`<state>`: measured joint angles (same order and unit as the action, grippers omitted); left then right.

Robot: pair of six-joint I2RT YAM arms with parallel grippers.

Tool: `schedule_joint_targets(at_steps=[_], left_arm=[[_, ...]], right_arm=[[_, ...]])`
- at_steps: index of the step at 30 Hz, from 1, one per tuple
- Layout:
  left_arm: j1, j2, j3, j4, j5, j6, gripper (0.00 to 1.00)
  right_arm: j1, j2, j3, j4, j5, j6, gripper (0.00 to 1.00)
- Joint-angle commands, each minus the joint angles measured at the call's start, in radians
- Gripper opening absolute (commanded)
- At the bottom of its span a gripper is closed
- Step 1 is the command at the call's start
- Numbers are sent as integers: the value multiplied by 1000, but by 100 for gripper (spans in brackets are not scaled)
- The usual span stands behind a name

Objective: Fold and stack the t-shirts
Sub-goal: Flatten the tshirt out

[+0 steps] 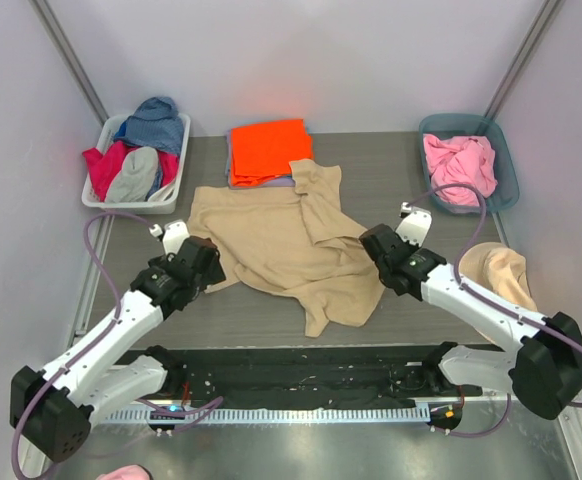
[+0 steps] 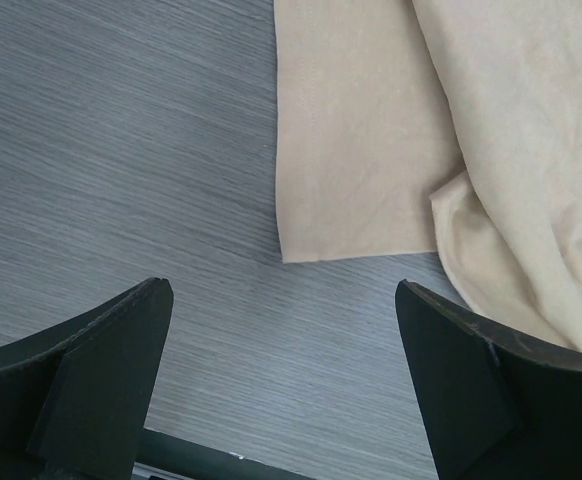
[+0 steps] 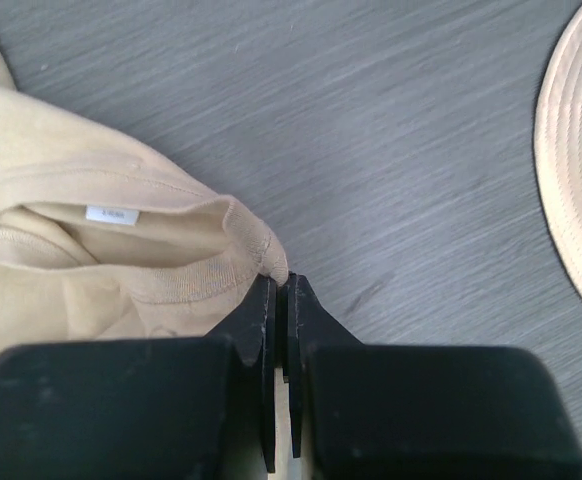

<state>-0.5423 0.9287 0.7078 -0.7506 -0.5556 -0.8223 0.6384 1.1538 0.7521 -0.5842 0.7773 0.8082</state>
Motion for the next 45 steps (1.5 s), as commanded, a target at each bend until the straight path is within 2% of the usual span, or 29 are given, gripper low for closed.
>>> schedule_joint_targets(at_steps=[1,7,14,15,20,26,38,45], left_arm=[[-4,24,-2,66,-23,28,100],[-2,136,4,148,-14,45,100],[-4,292,6,186,-3,9,99],[-4,306,1,186,-16,2,97],[-2,312,-54,210,-32,-23,89],[10,338,-45,218,-14,-72,75],[12,384,-106,270,-6,-228,70],[25,406,-114,283,-32,-247,65]], right_arm=[[-45,73,110,64,66,-96,1],[-115,171,211,118,19,-193,1],[-131,178,191,156,-36,-198,1],[-132,173,188,159,-45,-199,1],[-134,173,170,169,-59,-208,1],[-134,161,161,170,-79,-211,1],[-140,132,138,172,-87,-234,1],[-141,127,128,172,-98,-244,1]])
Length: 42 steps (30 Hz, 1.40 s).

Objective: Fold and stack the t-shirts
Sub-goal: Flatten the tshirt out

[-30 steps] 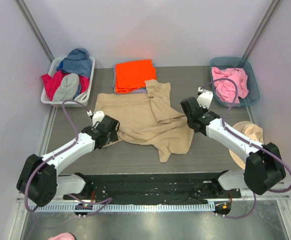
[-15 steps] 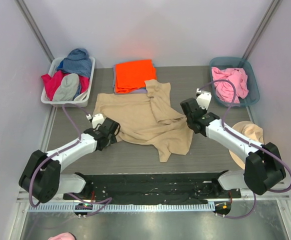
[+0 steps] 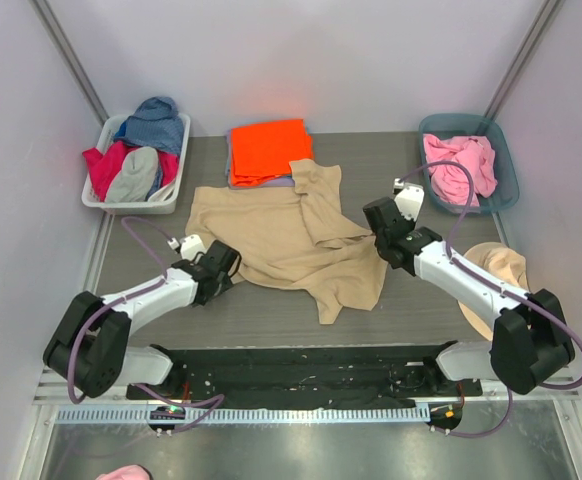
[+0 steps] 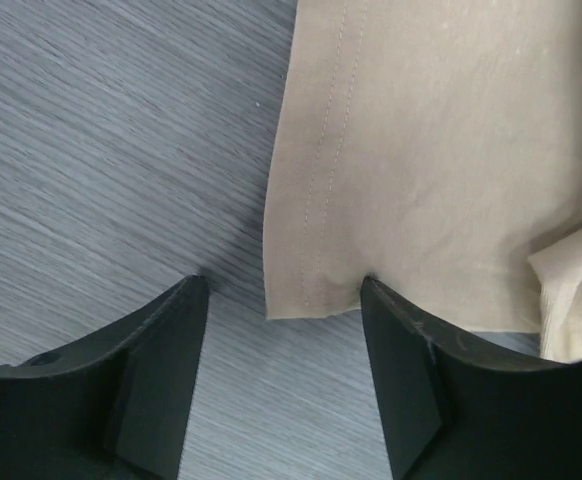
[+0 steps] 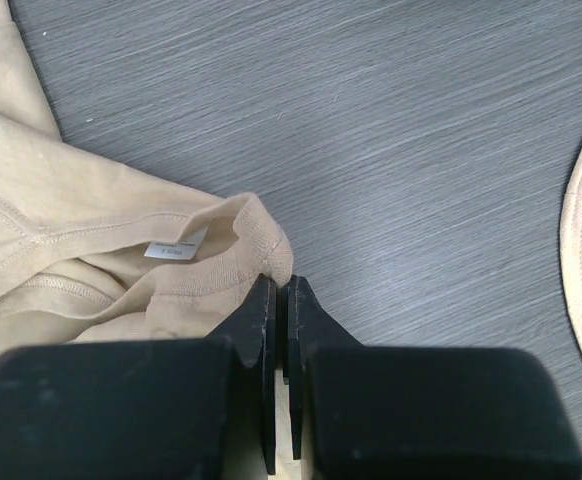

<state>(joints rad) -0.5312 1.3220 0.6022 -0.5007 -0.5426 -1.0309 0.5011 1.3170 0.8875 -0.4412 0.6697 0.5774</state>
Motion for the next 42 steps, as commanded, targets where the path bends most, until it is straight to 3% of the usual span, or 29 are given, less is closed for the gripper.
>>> schedule_joint_targets(at_steps=[1,5,10,17,19,24,32,42], left_arm=[[20,13,-10,33,-45,-40,65],[27,14,-2,33,-59,-41,61],[36,36,4,47,-53,-46,46],[36,77,30,51,-53,-38,7],[36,75,42,44,-60,-29,1],[43,57,79,5,-85,12,0],[57,-136,183,-159,-151,120,0],[188,-293,265,-236,-169,241,0]], right_arm=[[-6,-39,-10,29,8,-14,1],[-6,-41,-13,29,4,-16,1],[-9,-44,-19,29,1,-17,1],[-9,-58,-33,29,1,-21,1],[-12,-62,-39,27,2,-22,1],[-13,-74,-53,27,1,-19,1],[-19,-153,-61,-11,36,-17,1],[-39,-162,-42,-57,73,-16,1]])
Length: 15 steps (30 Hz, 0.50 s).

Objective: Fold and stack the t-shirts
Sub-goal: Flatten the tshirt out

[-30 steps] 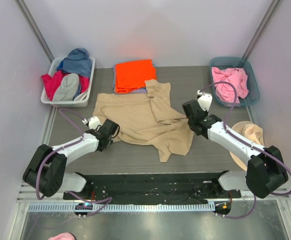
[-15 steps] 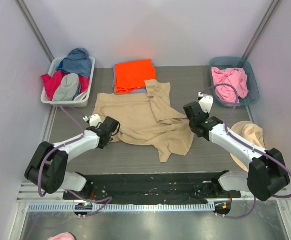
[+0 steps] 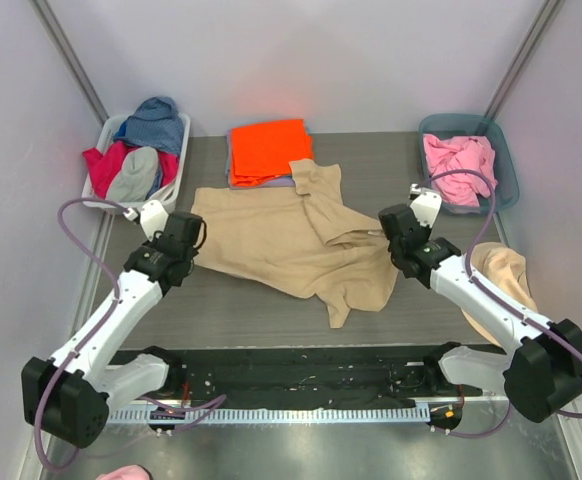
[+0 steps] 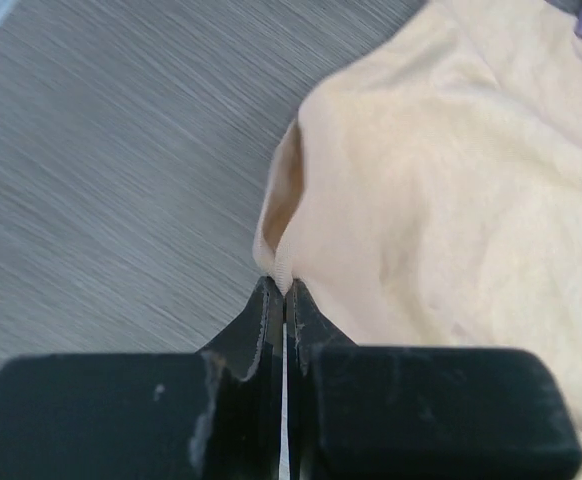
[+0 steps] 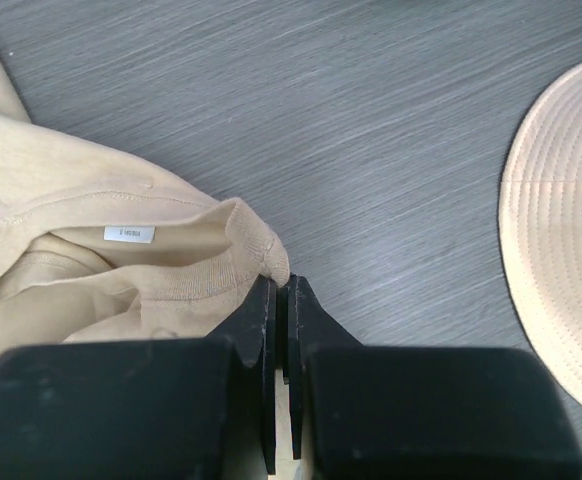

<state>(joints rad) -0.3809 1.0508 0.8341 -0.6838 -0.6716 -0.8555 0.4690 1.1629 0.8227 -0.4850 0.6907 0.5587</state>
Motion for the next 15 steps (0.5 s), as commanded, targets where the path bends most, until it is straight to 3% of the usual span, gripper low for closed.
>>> schedule_joint_targets(at_steps=[1,9,15], left_arm=[[43,-25,34,-57,-42,70,0],[74,-57,109,-97,-57,114,0],[74,-118,217,-160,-65,136,0]], right_arm=[[-9,-8,23,-13,52,3,1],[-16,-31,68,-53,59,-9,1],[-15,-143,182,-145,56,-55,1]])
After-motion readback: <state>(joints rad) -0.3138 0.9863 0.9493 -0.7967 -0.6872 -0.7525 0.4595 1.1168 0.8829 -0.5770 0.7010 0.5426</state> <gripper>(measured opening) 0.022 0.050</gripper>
